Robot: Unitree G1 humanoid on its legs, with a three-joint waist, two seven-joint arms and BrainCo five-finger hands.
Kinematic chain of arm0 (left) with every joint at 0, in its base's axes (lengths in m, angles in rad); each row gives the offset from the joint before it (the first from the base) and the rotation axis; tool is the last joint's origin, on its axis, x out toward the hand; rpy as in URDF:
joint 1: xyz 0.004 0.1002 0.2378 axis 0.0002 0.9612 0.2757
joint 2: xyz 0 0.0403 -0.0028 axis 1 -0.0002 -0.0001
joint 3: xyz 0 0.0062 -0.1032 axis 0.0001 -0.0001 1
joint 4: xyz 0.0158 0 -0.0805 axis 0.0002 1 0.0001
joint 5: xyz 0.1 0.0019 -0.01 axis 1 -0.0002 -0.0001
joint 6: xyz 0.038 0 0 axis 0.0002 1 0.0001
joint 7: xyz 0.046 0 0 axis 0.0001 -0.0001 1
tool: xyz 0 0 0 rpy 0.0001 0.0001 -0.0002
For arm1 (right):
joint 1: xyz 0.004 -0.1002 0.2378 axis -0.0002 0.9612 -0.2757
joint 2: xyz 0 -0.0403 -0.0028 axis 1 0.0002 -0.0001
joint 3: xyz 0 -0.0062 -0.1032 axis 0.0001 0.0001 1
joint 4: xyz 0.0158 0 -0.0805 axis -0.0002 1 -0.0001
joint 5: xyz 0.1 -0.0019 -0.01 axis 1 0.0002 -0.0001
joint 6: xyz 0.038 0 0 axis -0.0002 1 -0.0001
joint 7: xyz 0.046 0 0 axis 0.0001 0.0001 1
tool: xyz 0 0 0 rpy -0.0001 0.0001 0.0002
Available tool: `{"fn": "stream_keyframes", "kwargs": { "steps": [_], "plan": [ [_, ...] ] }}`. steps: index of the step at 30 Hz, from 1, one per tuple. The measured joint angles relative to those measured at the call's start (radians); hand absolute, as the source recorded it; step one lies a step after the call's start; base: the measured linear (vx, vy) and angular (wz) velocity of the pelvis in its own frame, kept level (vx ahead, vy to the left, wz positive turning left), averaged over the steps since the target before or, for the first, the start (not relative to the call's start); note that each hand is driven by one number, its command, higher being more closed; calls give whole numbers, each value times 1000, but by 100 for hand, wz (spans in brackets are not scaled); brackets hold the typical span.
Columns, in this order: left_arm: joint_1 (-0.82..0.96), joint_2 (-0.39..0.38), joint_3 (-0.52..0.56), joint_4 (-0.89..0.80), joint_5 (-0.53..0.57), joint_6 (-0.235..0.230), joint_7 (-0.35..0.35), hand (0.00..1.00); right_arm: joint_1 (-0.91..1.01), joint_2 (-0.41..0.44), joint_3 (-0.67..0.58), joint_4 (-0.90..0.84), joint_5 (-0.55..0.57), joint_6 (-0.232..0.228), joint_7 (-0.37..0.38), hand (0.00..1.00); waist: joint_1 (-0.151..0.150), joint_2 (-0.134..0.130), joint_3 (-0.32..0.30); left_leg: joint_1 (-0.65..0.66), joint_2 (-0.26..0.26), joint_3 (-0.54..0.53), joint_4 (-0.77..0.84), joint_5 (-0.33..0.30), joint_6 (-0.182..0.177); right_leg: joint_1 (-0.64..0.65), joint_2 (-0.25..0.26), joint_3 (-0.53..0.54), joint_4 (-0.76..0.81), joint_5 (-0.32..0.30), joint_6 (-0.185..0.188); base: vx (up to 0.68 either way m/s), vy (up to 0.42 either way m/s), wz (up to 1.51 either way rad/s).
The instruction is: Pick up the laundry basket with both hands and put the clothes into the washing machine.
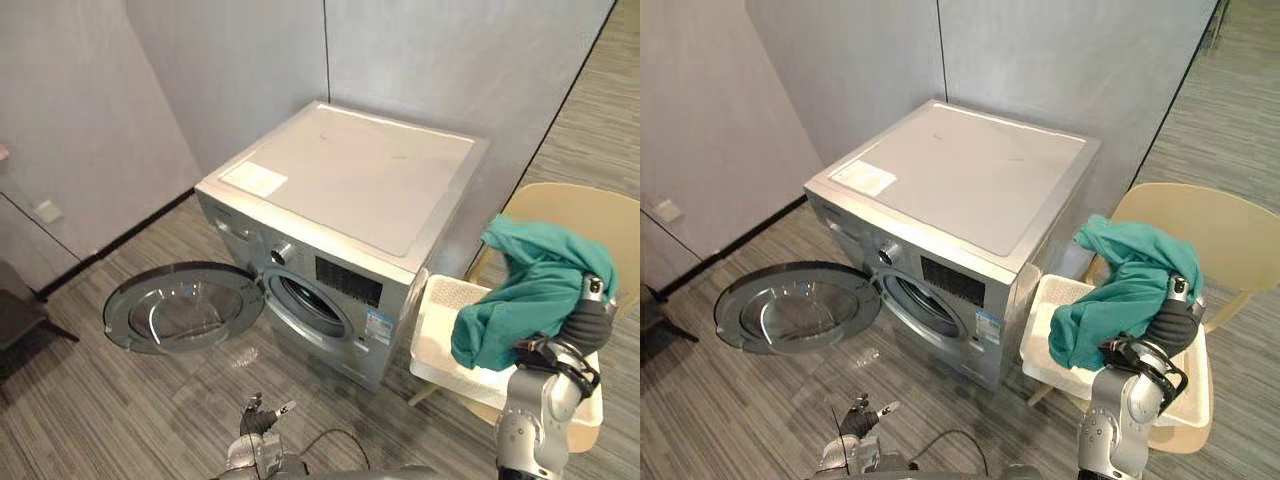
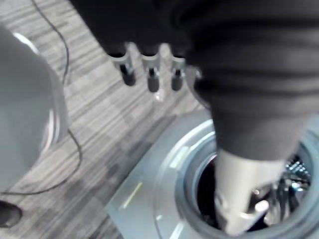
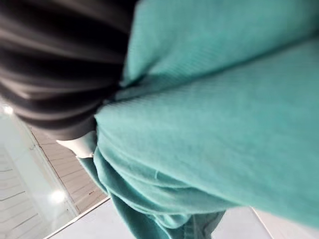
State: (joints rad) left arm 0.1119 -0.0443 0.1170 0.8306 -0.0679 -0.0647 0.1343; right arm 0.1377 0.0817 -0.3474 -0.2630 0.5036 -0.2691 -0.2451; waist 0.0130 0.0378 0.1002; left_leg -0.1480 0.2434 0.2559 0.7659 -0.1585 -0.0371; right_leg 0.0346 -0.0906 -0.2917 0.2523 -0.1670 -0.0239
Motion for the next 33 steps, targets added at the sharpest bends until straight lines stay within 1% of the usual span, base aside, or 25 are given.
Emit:
{"fn": "stream_keyframes", "kwargs": {
  "steps": [3, 5, 7, 8, 9, 10, 11, 12, 14, 15, 17, 18, 19, 20, 21, 22, 23, 24, 25, 26, 27, 28, 30, 32, 33],
  "plan": [
    [7, 6, 5, -6, -1, -8, 1, 0, 0, 0, 4, 3, 5, 0, 0, 100, -1, -19, 3, -17, 68, -36, -27, -7, 13, -23, -62, 54, 33, -6, 12, 29, 176, -40],
    [13, 8, 8, -27, -8, -13, 5, 0, -16, -13, 4, 5, 20, 0, 0, 100, -5, -23, 2, -50, 132, -193, -121, -2, 18, -125, -118, 112, 175, -57, 67, 9, 342, -43],
    [17, 8, 6, -39, -26, -14, 6, 0, -29, -23, 2, 6, 27, -1, 0, 100, -17, -23, 2, -64, 160, -280, -186, 5, 9, -194, -155, 137, 287, -105, 104, 20, 377, -6],
    [18, 6, -2, -39, -38, -14, 8, 0, -30, -31, 2, 6, 27, -2, -1, 100, -36, -24, 2, -61, 170, -308, -254, 40, -5, -223, -195, 145, 355, -135, 143, 47, 497, 27],
    [21, 2, -13, -40, -38, -14, 12, 0, -30, -42, 1, 5, 27, -3, -2, 100, -46, -20, 0, -39, 169, -298, -311, 108, -11, -234, -222, 155, 390, -150, 175, 82, 815, 47],
    [29, -1, -38, -40, -38, -12, 20, 0, -25, -50, -1, 6, 27, -5, -6, 100, -55, -19, -15, -12, 154, -265, -357, 95, -167, -236, -265, 161, 408, -157, 244, 70, 654, 44],
    [26, 2, -41, -41, -38, -12, 20, 0, -20, -31, -3, 5, 27, -6, -7, 100, -58, -28, -24, -1, 128, -253, -371, 54, -225, -231, -295, 166, 400, -150, 263, 42, 809, 50],
    [21, 21, -48, -50, -38, -12, 19, 0, -6, -9, 3, 11, 31, 2, -12, 100, -54, -97, -24, -5, 71, -207, -367, 20, -223, -210, -358, 179, 339, -118, 281, -1, 530, 38],
    [26, 33, -57, -68, -37, -12, 18, 0, 2, -2, 5, 1, 27, 10, -10, 100, -49, -115, -30, -35, 32, -196, -326, -11, -218, -140, -379, 169, 199, -17, 273, 29, 583, 27],
    [29, 48, -84, -87, -34, -13, 15, 0, 7, 1, 4, -30, 19, 10, -11, 100, -45, -114, -35, -68, 12, -200, -261, -50, -200, -98, -386, 168, 100, 135, 271, 32, 557, 11],
    [27, 52, -89, -91, -31, -13, -4, 0, 7, 1, 3, -38, -7, 10, -9, 100, -40, -109, -37, -65, -27, -177, -245, -76, -163, -106, -412, 189, 57, 295, 227, -1, 593, -19],
    [28, 45, -88, -91, -18, -13, -6, 0, 7, 1, 4, -36, -22, 12, -13, 100, -27, -99, -39, -44, -51, -124, -258, -90, -136, -137, -435, 181, 11, 444, 139, 12, 681, -100],
    [31, 32, -83, -93, -2, -13, -6, 0, 1, -9, 14, -28, -32, 14, -16, 100, 5, -70, -32, -5, -50, -41, -296, -82, -95, -180, -445, 138, 1, 520, 30, 11, 500, -117],
    [32, 33, -76, -93, 2, -12, -4, 0, -2, -9, 21, -24, -36, 17, -16, 100, 6, -72, -32, 14, -56, -15, -317, -70, -72, -201, -443, 96, 58, 478, 29, -11, 421, -116],
    [41, 43, -73, -95, 6, -12, -2, 0, -3, -10, 36, -15, -40, 18, -15, 100, -1, -54, -24, 53, -70, 22, -370, -48, -37, -214, -417, 1, 172, 348, 64, -41, 340, -76],
    [47, 48, -69, -94, 12, -12, -2, 0, -3, -10, 42, -9, -43, 17, -14, 100, -2, -47, -24, 92, -81, 58, -422, -32, -20, -210, -365, -55, 244, 230, 122, -52, 329, -73],
    [51, 48, -65, -94, 12, -12, -1, 0, -4, -10, 48, -4, -43, 17, -12, 100, 1, -44, -27, 107, -87, 79, -444, -24, -14, -209, -336, -75, 266, 173, 135, -49, 298, -75],
    [55, 48, -64, -92, 12, -12, -1, 0, -6, -10, 59, 8, -42, 17, -1, 100, 1, -39, -29, 125, -95, 108, -476, -16, -9, -203, -281, -104, 286, 92, 135, -37, 196, -60],
    [56, 48, -63, -90, 12, -12, -1, 0, -5, -11, 66, 14, -42, 17, 4, 100, -1, -40, -30, 131, -99, 119, -488, -12, -7, -199, -255, -118, 285, 61, 134, -45, 170, -73],
    [57, 45, -53, -74, 11, -11, -1, 0, -4, -12, 88, 36, -41, 17, 11, 100, 1, -43, -31, 146, -110, 151, -516, -2, -6, -191, -190, -126, 255, 4, 119, -34, 49, -56],
    [57, 44, -43, -67, 11, -10, -1, 0, -6, -12, 97, 47, -39, 17, 14, 100, 0, -53, -36, 152, -117, 158, -525, 5, -6, -179, -172, -130, 216, -9, 103, -31, 13, -52],
    [59, 44, -36, -50, 11, -8, -1, 0, -4, -12, 103, 63, -24, 18, 26, 100, -4, -48, -37, 159, -124, 156, -537, 17, -11, -138, -153, -119, 122, -4, 118, -12, -30, -22],
    [52, 34, -36, -38, 11, -7, 0, 0, -1, -13, 97, 101, -1, 20, 34, 100, -8, -33, -35, 163, -121, 121, -578, 57, -7, -92, -101, -99, 5, 31, 113, -26, -75, 1],
    [51, 29, -35, -37, 12, -7, 1, 0, -1, -13, 93, 107, 6, 25, 34, 100, -2, -28, -38, 163, -109, 102, -601, 72, -23, -71, -68, -90, -64, 70, 117, -55, -82, 3],
    [51, 30, -34, -37, 11, -7, 1, 0, -3, -13, 98, 107, 8, 25, 35, 100, 2, -32, -39, 165, -105, 102, -623, 82, -38, -66, -48, -86, -102, 78, 103, -69, -96, -7]
  ]
}}
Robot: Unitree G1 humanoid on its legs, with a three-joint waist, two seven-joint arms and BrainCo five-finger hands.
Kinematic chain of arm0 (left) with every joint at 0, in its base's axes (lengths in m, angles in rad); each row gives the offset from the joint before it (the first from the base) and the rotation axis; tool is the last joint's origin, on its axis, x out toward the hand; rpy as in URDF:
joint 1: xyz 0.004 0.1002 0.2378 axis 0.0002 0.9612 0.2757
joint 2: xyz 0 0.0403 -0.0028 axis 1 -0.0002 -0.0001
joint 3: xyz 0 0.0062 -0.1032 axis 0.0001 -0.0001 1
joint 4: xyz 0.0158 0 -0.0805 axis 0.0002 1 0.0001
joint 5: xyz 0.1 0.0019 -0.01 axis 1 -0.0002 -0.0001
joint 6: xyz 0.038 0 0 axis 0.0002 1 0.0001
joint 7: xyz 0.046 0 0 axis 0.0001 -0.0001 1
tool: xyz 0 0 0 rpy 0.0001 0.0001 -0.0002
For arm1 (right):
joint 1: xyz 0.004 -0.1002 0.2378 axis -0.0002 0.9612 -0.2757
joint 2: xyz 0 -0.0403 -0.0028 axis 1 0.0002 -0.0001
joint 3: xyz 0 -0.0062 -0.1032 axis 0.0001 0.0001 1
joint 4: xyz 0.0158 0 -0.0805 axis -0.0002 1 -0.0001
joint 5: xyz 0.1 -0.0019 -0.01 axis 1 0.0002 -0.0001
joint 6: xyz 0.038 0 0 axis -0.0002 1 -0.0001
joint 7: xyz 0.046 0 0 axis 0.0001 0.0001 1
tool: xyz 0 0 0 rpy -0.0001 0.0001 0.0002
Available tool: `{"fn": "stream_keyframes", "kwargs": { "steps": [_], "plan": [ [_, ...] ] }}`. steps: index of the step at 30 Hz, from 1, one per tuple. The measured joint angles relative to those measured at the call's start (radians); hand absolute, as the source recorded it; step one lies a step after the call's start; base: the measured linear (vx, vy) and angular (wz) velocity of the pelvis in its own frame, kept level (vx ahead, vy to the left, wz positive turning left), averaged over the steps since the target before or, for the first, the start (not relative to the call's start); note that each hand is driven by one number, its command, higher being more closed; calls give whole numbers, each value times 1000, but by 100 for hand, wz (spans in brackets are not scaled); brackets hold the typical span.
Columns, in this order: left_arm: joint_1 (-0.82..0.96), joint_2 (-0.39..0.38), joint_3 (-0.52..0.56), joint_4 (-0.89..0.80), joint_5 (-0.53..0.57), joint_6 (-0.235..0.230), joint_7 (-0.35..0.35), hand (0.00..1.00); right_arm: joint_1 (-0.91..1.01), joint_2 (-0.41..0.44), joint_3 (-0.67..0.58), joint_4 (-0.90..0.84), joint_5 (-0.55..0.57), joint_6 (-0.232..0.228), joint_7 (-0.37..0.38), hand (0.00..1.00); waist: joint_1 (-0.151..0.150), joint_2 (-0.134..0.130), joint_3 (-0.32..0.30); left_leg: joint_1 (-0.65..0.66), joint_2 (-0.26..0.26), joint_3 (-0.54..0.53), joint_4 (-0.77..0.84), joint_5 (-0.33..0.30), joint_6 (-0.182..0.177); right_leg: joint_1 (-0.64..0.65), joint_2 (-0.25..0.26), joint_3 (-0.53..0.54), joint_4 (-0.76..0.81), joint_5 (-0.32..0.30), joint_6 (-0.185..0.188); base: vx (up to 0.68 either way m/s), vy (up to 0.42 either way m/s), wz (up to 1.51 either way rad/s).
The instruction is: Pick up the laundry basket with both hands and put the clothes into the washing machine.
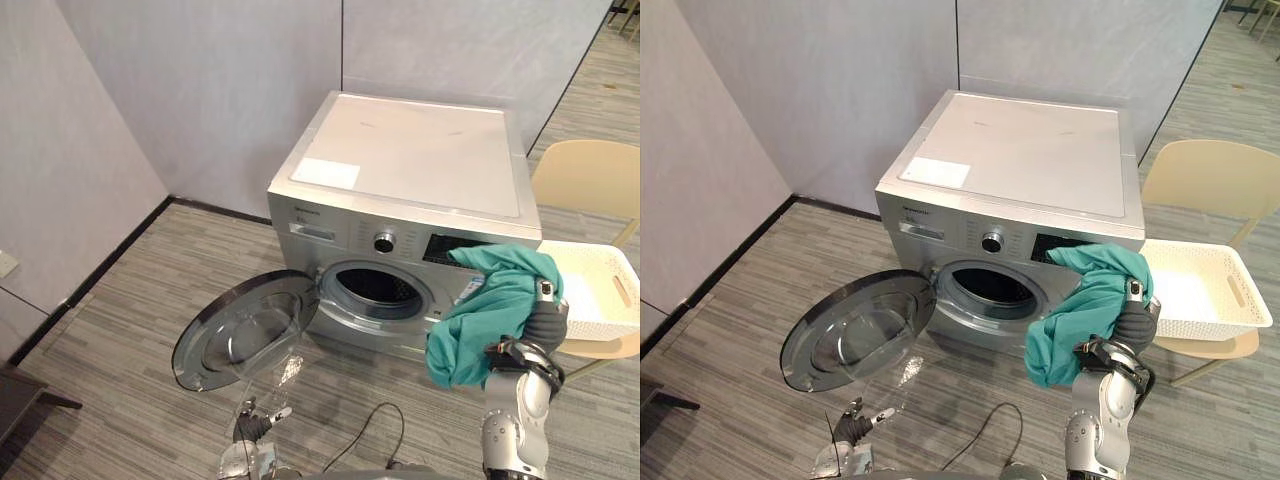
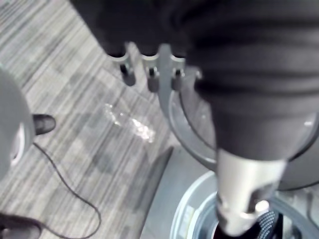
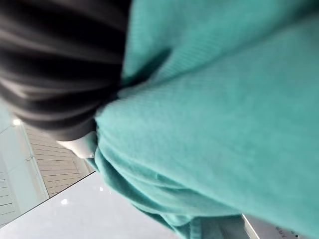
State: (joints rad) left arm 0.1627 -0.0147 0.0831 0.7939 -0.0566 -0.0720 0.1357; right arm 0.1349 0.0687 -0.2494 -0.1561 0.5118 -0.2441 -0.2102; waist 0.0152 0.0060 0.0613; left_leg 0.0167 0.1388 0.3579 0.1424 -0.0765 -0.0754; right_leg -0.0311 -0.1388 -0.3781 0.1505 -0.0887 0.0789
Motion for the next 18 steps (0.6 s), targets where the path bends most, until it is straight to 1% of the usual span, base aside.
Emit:
{"fn": "stream_keyframes", "kwargs": {
  "steps": [1, 3, 4, 5, 6, 7, 8, 9, 10, 11, 12, 13, 14, 15, 16, 17, 18],
  "plan": [
    [-4, 0, 2, 0, 0, -1, 0, 0, -1, -1, 7, 0, 9, 0, 3, 100, 1, -4, 1, -1, 0, -6, -19, 5, -8, 0, 14, 3, -22, -2, -7, -64, -100, -7],
    [-5, 1, 0, 1, 0, 0, 0, 0, 2, 0, 24, 0, 19, 1, 9, 100, 0, -4, 2, -6, 5, -38, -25, 5, -8, 7, 27, 0, -43, 3, -15, -21, -81, 2],
    [-9, 1, -1, 2, 0, 2, 0, 0, 13, 0, 26, 0, 24, 1, 14, 100, -1, -2, 2, -20, 14, -51, 7, 3, -7, 19, 32, -7, -50, 3, -17, 1, -69, 16],
    [-13, 1, -1, 2, 0, 2, 0, 0, 17, -1, 28, 0, 28, 2, 15, 100, -1, -2, 5, -31, 21, -56, 39, -5, 4, 27, 33, -12, -50, -3, -24, 8, -48, 29],
    [-15, 1, -1, 3, 0, 2, 0, 0, 23, -2, 32, 0, 29, 3, 15, 100, 1, -3, 10, -63, 33, -70, 121, -21, 28, 37, 34, -20, -47, -18, -35, -5, -33, 31],
    [-17, 1, 1, 1, -1, 2, 0, 0, 22, -2, 44, 0, 29, 6, 18, 100, 1, -4, 24, -111, 45, -88, 255, -29, 40, 58, 35, -23, -42, -29, -46, -11, -38, 24],
    [-19, 0, 6, -10, -2, 0, 0, 0, 21, -3, 54, -1, 29, 6, 19, 100, 2, 0, 37, -133, 57, -99, 331, -29, 40, 74, 37, -23, -37, -33, -46, -30, -37, 2],
    [-18, -2, 9, -20, -11, -4, 1, 0, 22, -15, 73, -2, 31, 9, 22, 100, 8, 20, 58, -160, 79, -132, 455, -27, 41, 98, 48, -12, -26, -50, -50, -58, -23, -22],
    [-4, -2, 14, -20, -16, -4, 1, 0, 22, -26, 102, -2, 38, 15, 35, 100, 18, 35, 66, -178, 89, -176, 525, -19, 30, 118, 57, 6, -21, -68, -55, -51, 7, -34],
    [2, -4, 26, -20, -19, -3, 1, 0, 22, -26, 111, -3, 38, 16, 41, 100, 20, 37, 65, -188, 89, -188, 547, -7, 15, 122, 56, 20, -21, -74, -59, -6, 33, -43],
    [7, -7, 47, -20, -27, -3, 1, 0, 22, -25, 115, -10, 38, 16, 43, 100, 27, 35, 64, -195, 85, -198, 561, 2, 13, 122, 46, 38, -24, -75, -59, 74, 50, -44],
    [19, -7, 64, -21, -36, -3, 1, 0, 20, -26, 120, -17, 38, 16, 44, 100, 31, 34, 64, -197, 78, -192, 528, -17, 23, 112, 31, 50, -24, -74, -60, 93, 54, -43],
    [32, -9, 89, -20, -46, -2, 2, 0, 19, -26, 119, -21, 39, 14, 43, 100, 27, 32, 66, -204, 69, -191, 451, -31, 36, 97, 18, 64, -25, -74, -61, 89, 59, -36],
    [46, -14, 115, -20, -51, -2, 1, 0, 20, -37, 119, -20, 48, 15, 43, 100, 28, 25, 72, -199, 63, -184, 348, -29, 34, 91, -2, 79, -26, -73, -61, 92, 88, -22],
    [49, -17, 129, -22, -53, -3, 2, 0, 20, -39, 119, -20, 49, 14, 43, 100, 27, 23, 72, -193, 60, -183, 283, -26, 30, 90, -9, 83, -25, -73, -62, 119, 138, -24],
    [54, -19, 141, -21, -51, -3, 3, 0, 18, -43, 123, -20, 48, 14, 43, 100, 30, 30, 68, -170, 54, -189, 153, 2, -4, 79, -18, 94, -17, -81, -46, 124, 166, -28],
    [60, -24, 154, -19, -51, -3, 3, 0, 18, -48, 132, -20, 48, 15, 43, 100, 32, 42, 65, -157, 58, -201, 90, 23, -35, 77, -18, 107, -12, -84, -31, 229, 303, -48]
  ]
}}
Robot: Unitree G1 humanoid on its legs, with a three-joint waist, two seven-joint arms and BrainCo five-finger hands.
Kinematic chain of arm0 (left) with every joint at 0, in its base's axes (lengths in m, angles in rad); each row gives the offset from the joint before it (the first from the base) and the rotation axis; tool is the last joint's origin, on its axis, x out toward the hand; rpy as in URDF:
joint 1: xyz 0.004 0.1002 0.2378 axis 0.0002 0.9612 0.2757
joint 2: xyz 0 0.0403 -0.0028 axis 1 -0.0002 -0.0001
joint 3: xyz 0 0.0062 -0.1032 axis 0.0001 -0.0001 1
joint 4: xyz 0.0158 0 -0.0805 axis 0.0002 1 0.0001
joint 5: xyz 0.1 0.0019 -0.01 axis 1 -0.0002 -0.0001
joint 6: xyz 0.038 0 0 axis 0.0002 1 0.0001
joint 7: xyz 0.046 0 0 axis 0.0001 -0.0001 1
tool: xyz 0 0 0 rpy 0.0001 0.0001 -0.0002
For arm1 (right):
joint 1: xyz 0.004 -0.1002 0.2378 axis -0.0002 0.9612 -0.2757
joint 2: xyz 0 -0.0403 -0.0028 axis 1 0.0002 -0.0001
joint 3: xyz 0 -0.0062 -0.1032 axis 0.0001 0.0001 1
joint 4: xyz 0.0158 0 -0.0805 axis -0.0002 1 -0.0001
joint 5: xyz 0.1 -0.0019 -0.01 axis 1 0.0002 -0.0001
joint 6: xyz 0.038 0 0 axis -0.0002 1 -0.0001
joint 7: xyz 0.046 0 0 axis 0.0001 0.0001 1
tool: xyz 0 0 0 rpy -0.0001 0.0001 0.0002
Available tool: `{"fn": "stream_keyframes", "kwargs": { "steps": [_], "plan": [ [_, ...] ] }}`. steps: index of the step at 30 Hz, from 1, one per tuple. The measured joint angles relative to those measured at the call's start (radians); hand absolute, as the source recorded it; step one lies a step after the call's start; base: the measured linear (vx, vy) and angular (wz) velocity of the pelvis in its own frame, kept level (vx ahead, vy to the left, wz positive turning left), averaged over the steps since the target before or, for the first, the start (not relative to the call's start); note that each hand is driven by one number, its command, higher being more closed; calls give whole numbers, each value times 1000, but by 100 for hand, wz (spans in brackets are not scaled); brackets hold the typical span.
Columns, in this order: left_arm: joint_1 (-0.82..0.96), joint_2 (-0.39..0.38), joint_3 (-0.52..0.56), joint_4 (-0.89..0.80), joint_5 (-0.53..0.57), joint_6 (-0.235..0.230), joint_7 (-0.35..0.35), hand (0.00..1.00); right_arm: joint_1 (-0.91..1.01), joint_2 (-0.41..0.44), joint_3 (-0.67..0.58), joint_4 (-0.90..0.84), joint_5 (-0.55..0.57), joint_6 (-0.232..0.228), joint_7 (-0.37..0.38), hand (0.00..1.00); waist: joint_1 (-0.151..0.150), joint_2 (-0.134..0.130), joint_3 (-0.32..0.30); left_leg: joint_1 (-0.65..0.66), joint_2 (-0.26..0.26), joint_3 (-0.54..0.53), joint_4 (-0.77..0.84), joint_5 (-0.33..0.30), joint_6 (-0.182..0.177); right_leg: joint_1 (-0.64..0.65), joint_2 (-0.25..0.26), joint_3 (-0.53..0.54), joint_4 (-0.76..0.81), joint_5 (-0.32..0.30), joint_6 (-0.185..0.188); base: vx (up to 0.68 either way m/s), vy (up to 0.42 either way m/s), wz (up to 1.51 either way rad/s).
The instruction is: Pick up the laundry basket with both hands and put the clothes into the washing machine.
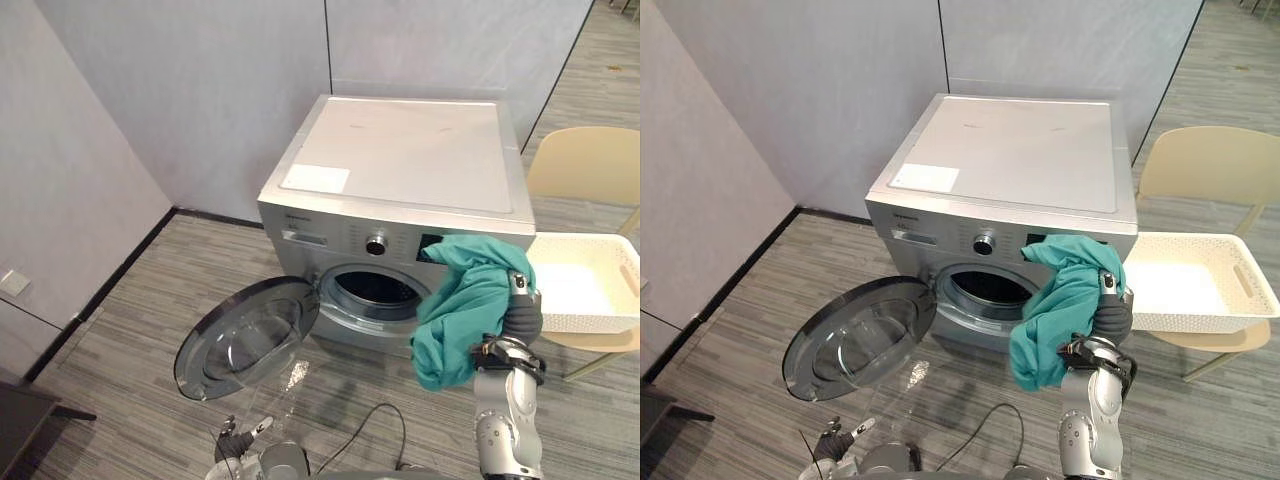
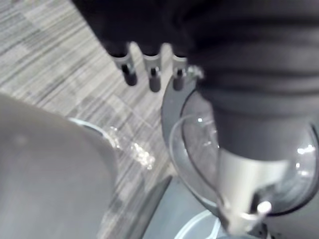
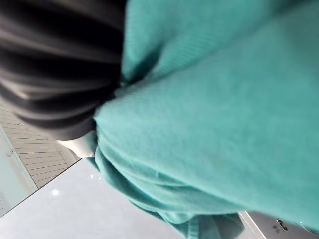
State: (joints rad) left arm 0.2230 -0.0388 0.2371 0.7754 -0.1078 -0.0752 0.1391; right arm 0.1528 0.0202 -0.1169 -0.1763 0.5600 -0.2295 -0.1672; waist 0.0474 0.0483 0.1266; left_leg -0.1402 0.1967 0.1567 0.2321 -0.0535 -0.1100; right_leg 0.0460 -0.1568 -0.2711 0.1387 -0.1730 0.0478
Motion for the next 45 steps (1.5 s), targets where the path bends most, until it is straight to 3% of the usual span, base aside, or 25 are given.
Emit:
{"fn": "stream_keyframes", "kwargs": {
  "steps": [2, 3, 4, 7, 10, 15, 18, 23, 29, 33, 38, 42, 45],
  "plan": [
    [31, -15, 11, 10, -1, 0, 7, 0, -1, -13, 14, 3, -2, -1, 4, 100, 1, 42, -24, 25, -1, -18, -58, 45, 4, 5, 10, 30, 1, -5, 54, 253, 313, -53],
    [27, -2, 26, 13, -1, 0, 12, 0, 4, 2, 16, 14, -1, 3, 6, 100, -1, 20, -30, 32, -23, 2, -40, 36, 7, 20, -18, 39, -4, -4, 72, 287, 261, -24],
    [19, 18, 30, 13, 5, -4, 15, 0, 10, 18, 22, 9, -4, 3, 17, 100, -6, -8, -32, 30, -56, 10, -31, 5, 35, 27, -51, 36, -23, 15, 108, 280, 250, -4],
    [-15, 33, 30, 20, 31, -2, 13, 0, 7, 23, 23, 10, -14, 14, 38, 100, -4, -41, -26, 14, -111, 39, 22, -38, 82, 40, -116, 39, -40, 79, 169, 235, 247, 2],
    [-30, 30, 26, 20, 41, -2, 14, 0, 7, 22, 58, 11, -23, 19, 47, 100, -4, -43, -25, 15, -142, 41, 29, -55, 108, 42, -146, 30, -38, 102, 166, 144, 174, 11],
    [-63, 36, -27, 19, 41, -3, 15, 0, 17, 7, 99, 42, -31, 34, 86, 100, -3, -53, 7, -9, -140, 31, 38, -65, 101, 26, -144, 14, -27, 100, 168, 21, -1, 8],
    [-108, 37, -40, 19, 41, -5, 14, 0, 32, -7, 103, 70, -30, 42, 108, 100, -5, -60, 62, -74, -126, 6, 94, -76, 97, -21, -142, -4, 39, 59, 183, -78, -36, 15],
    [-142, 45, -48, -5, 35, -11, 18, 0, 29, -22, 127, 171, -21, 62, 115, 100, -1, -58, 174, -161, -92, -19, 197, -101, 87, -122, -136, -7, 201, -13, 173, -147, -46, 11],
    [-171, 46, -46, -61, -6, -22, 40, 0, -65, -21, 147, 208, -21, 67, 99, 100, 7, -48, 263, -292, -70, -39, 313, -115, 77, -285, -163, -7, 427, -109, 161, -181, -49, 5],
    [-190, 24, -28, -117, -41, -25, 60, 0, -243, -3, 125, 285, -21, 61, 27, 100, 24, -36, 306, -398, -56, -56, 400, -122, 66, -403, -199, -32, 579, -164, 140, -168, -68, 5],
    [-211, 10, -28, -174, -101, -32, 84, 0, -498, -2, 49, 417, 9, 56, -84, 100, 41, -21, 317, -537, -38, -57, 464, -120, 61, -550, -223, -31, 687, -184, 120, -106, -38, 6],
    [-238, -17, -32, -238, -172, -48, 87, 0, -714, -49, -85, 535, 61, 37, -158, 100, 75, -3, 329, -632, -45, -63, 504, -111, 66, -640, -246, -34, 748, -194, 121, -34, -4, 12],
    [-266, -19, -38, -278, -206, -57, 86, 0, -859, -121, -146, 641, 115, 36, -184, 100, 79, 2, 341, -704, -63, -74, 522, -105, 70, -706, -271, -41, 785, -202, 120, -16, 13, 20]
  ]
}}
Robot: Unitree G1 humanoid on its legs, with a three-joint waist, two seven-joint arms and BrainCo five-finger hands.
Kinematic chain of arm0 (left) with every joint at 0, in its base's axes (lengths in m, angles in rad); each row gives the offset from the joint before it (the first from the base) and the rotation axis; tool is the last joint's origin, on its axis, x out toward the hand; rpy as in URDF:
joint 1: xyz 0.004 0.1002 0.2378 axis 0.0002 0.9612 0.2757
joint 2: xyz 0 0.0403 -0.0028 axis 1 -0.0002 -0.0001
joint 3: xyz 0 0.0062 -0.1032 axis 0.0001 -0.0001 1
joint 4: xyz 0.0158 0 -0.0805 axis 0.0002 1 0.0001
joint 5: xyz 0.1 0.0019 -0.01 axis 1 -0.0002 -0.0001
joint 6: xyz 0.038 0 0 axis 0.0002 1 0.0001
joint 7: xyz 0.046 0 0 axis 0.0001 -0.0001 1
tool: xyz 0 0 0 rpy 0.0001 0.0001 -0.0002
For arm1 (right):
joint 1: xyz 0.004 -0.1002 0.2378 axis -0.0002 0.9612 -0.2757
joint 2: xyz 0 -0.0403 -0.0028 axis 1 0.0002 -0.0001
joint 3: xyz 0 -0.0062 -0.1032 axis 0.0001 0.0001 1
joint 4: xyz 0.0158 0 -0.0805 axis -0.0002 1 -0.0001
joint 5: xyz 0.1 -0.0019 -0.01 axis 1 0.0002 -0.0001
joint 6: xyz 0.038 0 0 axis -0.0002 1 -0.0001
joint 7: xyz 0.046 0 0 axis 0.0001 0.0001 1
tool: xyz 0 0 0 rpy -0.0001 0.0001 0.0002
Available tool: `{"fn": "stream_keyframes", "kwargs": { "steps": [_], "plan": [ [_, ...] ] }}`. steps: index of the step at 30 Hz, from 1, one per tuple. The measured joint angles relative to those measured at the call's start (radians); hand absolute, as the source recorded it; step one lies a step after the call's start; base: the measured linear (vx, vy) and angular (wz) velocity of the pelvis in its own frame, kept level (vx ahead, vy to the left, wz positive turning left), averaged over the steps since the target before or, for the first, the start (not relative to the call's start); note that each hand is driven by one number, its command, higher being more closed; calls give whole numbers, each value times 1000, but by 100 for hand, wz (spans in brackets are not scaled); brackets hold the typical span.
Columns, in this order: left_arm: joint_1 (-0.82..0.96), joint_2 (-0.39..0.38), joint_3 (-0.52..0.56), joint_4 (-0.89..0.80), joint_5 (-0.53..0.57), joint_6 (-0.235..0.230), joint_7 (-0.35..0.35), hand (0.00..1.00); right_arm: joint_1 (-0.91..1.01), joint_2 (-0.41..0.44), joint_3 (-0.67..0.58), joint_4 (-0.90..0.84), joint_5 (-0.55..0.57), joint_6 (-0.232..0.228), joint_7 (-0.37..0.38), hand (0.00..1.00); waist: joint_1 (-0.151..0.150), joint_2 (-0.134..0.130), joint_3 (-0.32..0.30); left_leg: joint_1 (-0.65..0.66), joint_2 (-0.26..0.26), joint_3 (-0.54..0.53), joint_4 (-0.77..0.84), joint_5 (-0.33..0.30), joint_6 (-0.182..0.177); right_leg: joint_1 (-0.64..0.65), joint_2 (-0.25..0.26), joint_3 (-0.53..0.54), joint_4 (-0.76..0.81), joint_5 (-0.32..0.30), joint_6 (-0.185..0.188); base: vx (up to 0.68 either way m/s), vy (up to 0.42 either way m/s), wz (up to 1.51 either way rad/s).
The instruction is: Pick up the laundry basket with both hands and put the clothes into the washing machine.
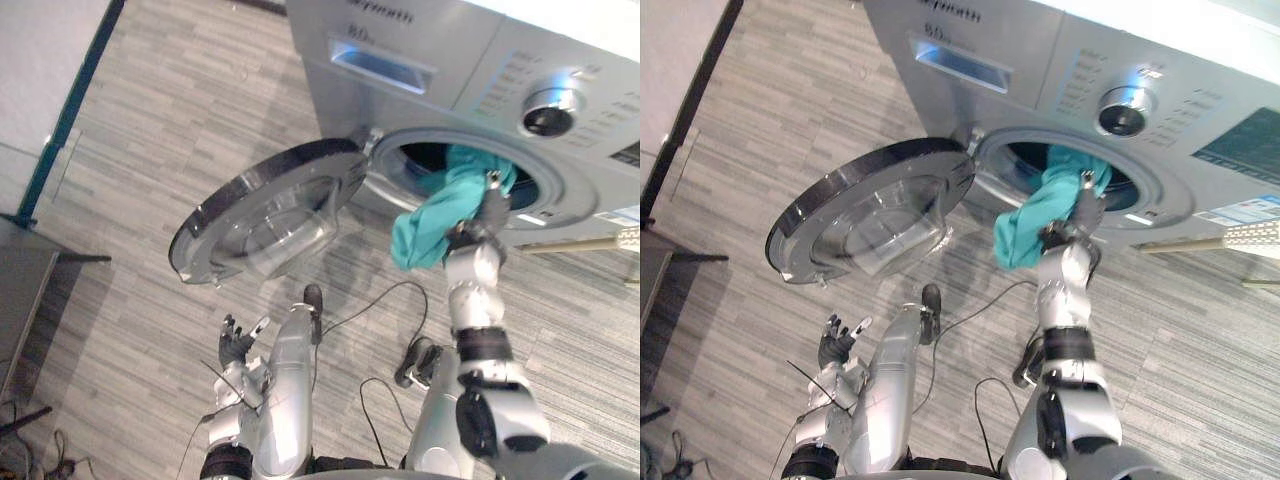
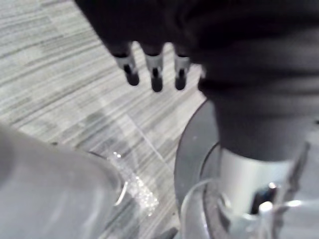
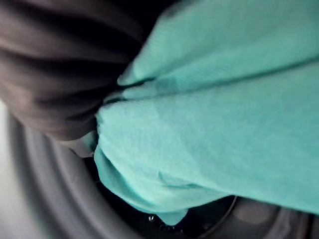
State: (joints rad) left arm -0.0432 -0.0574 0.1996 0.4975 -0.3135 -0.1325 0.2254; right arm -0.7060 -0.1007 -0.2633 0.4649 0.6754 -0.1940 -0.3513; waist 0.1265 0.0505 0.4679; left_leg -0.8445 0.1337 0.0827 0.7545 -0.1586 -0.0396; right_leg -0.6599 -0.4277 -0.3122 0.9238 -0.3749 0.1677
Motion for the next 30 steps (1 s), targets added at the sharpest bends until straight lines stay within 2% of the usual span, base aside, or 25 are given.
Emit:
{"fn": "stream_keyframes", "kwargs": {
  "steps": [4, 5, 8, 10, 13, 17, 19, 20, 21, 22, 23, 28, 29, 30],
  "plan": [
    [-30, -1, -3, -46, -32, -9, 0, 0, -151, -109, -45, 123, 64, 4, -18, 100, 8, 20, 21, -105, -11, -12, 17, 15, 5, -91, -15, -12, 25, 0, 0, -1, 26, 13],
    [-43, -1, -8, -75, -52, -10, 0, 0, -210, -177, -59, 188, 107, 5, -20, 100, 23, 26, 32, -152, -14, -9, 20, 25, 10, -139, -26, -15, 37, 0, 0, 6, 24, 9],
    [-46, 0, -12, -117, -73, -12, 1, 0, -275, -243, -61, 258, 156, 8, -23, 100, 33, 31, 45, -201, -17, -10, 24, 32, 12, -183, -34, -19, 49, 0, 0, 12, 13, 9],
    [-46, -1, -31, -164, -85, -12, 1, 0, -353, -338, -31, 349, 218, 18, -45, 100, 43, 35, 50, -247, -28, -9, 20, 49, 19, -230, -56, -30, 61, 0, 0, 26, 0, 19],
    [-43, -2, -41, -234, -91, -12, 0, 0, -435, -443, 10, 393, 282, 28, -68, 100, 53, 42, 54, -299, -30, -2, 14, 65, 31, -267, -65, -49, 64, 0, 0, 8, 3, 18],
    [-31, -3, -42, -351, -136, -16, 0, 0, -598, -597, 76, 384, 361, 27, -105, 100, 58, 52, 59, -372, -35, 0, 18, 80, 46, -329, -80, -64, 82, 0, 0, -12, 17, 13],
    [-13, -6, -47, -401, -145, -33, 2, 0, -666, -666, 101, 300, 379, 24, -114, 100, 67, 52, 59, -395, -34, 1, 21, 82, 49, -353, -81, -63, 87, 0, 0, -8, 12, -2],
    [-3, -9, -57, -414, -148, -34, 13, 0, -723, -700, 133, 227, 393, -6, -126, 100, 68, 52, 59, -404, -30, 3, 24, 82, 49, -363, -78, -61, 87, 1, -1, -11, 16, -7],
    [-2, -9, -60, -414, -149, -33, 15, 0, -729, -704, 146, 225, 394, -22, -123, 100, 68, 52, 59, -405, -29, 3, 25, 82, 49, -364, -77, -61, 86, 1, -1, -13, 20, -11],
    [9, -10, -79, -418, -149, -34, 19, 0, -732, -714, 174, 219, 392, -67, -114, 100, 68, 52, 59, -416, -24, 4, 29, 82, 49, -375, -72, -58, 86, 3, -4, -19, 13, -25],
    [26, -15, -103, -419, -149, -34, 19, 0, -774, -715, 216, 218, 397, -68, -145, 100, 67, 52, 59, -433, -5, 7, 41, 82, 50, -391, -56, -57, 84, 10, -14, -19, 13, -27],
    [48, -15, -159, -412, -148, -33, 17, 0, -826, -714, 345, 219, 390, -106, -178, 100, 69, 48, 62, -447, 35, 8, 58, 81, 51, -410, -27, -60, 90, 18, -29, -35, -12, -25],
    [57, -15, -156, -419, -148, -38, 17, 0, -831, -713, 364, 219, 376, -112, -194, 0, 69, 45, 63, -447, 42, 9, 60, 81, 51, -413, -25, -65, 97, 18, -30, -30, -37, -10],
    [74, -15, -155, -430, -147, -42, 17, 0, -831, -712, 375, 223, 359, -119, -212, 0, 69, 42, 65, -447, 48, 9, 66, 81, 51, -413, -25, -69, 104, 19, -30, -31, -51, -8]
  ]
}}
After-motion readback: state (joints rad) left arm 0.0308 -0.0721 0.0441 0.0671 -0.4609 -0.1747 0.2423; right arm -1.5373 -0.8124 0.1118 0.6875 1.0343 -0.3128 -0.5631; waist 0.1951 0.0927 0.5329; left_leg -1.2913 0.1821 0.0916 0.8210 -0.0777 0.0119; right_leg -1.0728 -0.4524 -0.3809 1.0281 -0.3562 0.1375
